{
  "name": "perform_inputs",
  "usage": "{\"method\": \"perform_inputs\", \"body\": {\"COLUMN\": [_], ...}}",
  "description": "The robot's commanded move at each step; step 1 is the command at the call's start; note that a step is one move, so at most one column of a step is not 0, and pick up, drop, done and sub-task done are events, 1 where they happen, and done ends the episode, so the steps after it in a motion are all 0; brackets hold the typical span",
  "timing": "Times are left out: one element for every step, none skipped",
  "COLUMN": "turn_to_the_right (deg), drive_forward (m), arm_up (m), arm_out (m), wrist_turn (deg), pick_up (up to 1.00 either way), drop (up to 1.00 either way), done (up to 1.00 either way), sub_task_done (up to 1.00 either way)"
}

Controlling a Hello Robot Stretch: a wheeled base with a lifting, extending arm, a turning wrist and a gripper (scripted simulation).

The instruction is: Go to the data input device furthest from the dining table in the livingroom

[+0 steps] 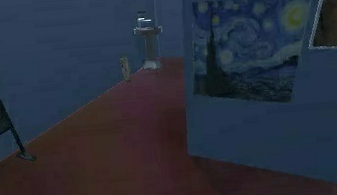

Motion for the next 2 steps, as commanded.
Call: {"method": "perform_inputs", "body": {"turn_to_the_right": [-9.0,0.0], "drive_forward": [0.00,0.55], "arm_up": [0.00,0.00], "arm_out": [0.00,0.00], "wrist_turn": [0.0,0.0], "pick_up": [0.00,0.00], "drop": [0.00,0.00], "done": [0.00,0.00], "sub_task_done": [0.00,0.00]}}
